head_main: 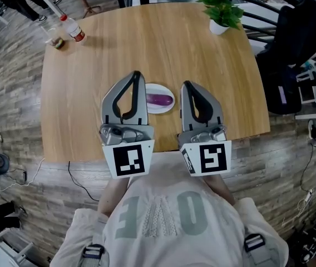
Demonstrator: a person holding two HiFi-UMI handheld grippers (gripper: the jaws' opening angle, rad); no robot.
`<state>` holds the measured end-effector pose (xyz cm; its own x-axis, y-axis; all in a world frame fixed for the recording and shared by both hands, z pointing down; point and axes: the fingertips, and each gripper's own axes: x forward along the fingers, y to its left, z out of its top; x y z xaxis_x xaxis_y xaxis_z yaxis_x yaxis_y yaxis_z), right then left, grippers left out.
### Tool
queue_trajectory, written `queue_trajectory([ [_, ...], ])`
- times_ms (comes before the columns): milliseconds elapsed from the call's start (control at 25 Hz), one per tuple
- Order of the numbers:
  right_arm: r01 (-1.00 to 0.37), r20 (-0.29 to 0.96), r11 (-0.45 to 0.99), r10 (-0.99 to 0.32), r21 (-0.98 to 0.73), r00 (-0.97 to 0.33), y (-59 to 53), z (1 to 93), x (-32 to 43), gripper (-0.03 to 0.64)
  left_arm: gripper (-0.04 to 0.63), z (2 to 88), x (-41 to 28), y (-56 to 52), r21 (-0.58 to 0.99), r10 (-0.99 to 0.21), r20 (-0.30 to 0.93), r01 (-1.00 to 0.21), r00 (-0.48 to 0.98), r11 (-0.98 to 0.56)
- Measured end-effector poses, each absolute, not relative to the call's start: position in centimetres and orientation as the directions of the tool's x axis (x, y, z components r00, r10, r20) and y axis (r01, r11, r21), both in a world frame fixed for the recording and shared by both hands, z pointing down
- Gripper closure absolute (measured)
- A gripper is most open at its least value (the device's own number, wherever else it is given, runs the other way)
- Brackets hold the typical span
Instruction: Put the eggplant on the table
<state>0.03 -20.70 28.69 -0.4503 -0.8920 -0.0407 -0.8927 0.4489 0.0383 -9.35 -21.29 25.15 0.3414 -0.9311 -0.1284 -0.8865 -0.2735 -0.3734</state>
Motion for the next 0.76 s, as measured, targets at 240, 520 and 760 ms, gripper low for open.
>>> queue_trajectory([
  [240, -0.882, -0.047, 0.469, -0.881, 0.037, -0.471, -20.7, 28.7, -0.4, 0.600, 0.586, 25.4, -10.1, -21.3, -0.344, -0.935, -0.118, -0.897, 0.334, -0.277],
  [520, -0.874, -0.039, 0.484, -0.873, 0.036, -0.485, -20.9, 28.9, -0.8, 0.600, 0.586, 25.5, -10.6, -21.3, -0.372, -0.944, -0.120, -0.896, 0.306, -0.244],
  [760, -0.881, -0.019, 0.471, -0.881, 0.036, -0.472, -21.0, 29.3, -0.3, 0.600, 0.587, 25.3, -11.0, -21.2, -0.334, -0.946, -0.134, -0.912, 0.296, -0.238],
])
